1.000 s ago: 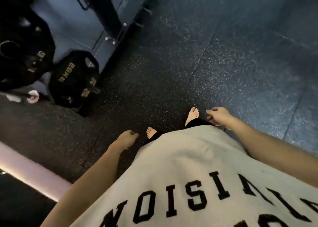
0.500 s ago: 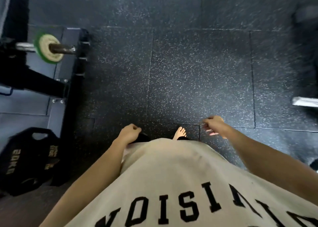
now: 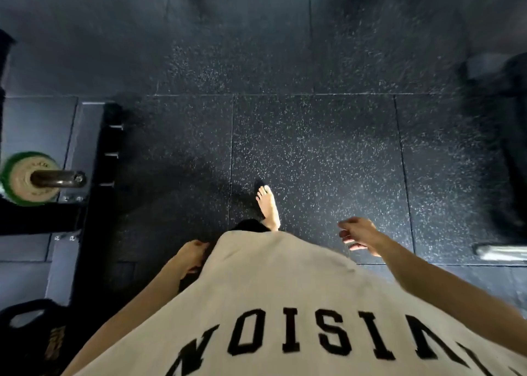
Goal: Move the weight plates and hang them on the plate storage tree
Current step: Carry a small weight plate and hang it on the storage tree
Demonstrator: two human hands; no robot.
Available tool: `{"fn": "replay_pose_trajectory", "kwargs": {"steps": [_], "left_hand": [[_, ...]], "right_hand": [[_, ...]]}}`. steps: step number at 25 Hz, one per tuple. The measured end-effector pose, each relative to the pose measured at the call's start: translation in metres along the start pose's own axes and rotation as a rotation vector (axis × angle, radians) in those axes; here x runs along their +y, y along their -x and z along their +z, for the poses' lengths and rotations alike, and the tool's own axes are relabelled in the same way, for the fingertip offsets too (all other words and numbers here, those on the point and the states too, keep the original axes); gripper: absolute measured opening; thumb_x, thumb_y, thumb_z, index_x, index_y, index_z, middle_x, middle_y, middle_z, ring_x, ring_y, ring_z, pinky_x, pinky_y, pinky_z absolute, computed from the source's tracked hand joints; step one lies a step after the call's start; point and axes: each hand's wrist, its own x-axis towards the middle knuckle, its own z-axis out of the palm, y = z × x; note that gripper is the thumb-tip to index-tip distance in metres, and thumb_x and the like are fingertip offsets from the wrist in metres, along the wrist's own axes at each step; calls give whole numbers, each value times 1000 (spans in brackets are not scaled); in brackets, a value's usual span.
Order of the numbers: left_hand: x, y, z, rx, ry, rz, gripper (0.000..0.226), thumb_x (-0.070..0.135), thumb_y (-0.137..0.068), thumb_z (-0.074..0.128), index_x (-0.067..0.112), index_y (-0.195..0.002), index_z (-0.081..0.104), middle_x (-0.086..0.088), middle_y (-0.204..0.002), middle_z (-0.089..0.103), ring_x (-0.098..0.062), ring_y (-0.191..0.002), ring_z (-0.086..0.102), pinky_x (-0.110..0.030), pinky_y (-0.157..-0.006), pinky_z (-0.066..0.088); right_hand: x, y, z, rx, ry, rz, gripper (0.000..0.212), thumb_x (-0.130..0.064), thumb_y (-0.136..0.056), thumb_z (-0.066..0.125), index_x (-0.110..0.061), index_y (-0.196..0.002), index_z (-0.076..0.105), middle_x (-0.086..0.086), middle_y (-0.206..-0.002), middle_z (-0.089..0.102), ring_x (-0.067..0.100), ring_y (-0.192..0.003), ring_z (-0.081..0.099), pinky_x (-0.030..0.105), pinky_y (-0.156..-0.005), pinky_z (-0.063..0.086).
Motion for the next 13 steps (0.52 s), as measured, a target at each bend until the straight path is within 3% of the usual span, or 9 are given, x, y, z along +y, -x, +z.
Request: {"fn": "replay_pose_trajectory", "kwargs": {"steps": [2, 5, 7, 13], "left_hand": [[56, -10, -29, -11, -7, 3, 27, 25, -103, 48, 6, -115, 63, -7, -108, 59, -20, -93, 54, -28, -77, 45], [139, -43, -79, -12, 2, 91, 32, 29, -102, 49, 2, -114, 62, -4, -89, 62, -16, -69, 54, -26, -56, 39], [196, -71, -119, 1, 1, 116, 33, 33, -100, 50, 6, -113, 62, -6, -79, 60, -20, -64, 54, -27, -57, 40], [356, -141, -214, 51, 86, 153, 25, 31, -101, 48, 11, -107, 59, -8, -95, 63, -22, -83, 57, -31, -69, 44]], "right_hand": [[-45, -14, -21, 30, 2, 34, 12, -20, -98, 54, -11, -92, 60, 7, -73, 56, 18, -61, 49, 24, -56, 41], [-123, -42, -50, 83, -9, -7, 11, -15, -98, 53, -11, -92, 61, 8, -74, 57, 17, -60, 49, 23, -55, 39], [-180, -64, -64, 105, -25, -22, 12, -15, -98, 54, -12, -89, 61, 6, -73, 58, 16, -59, 50, 23, -54, 41], [-346, -151, -100, 69, 2, -40, 10, -19, -97, 57, -11, -94, 59, 7, -76, 59, 18, -63, 53, 27, -58, 46]]}}
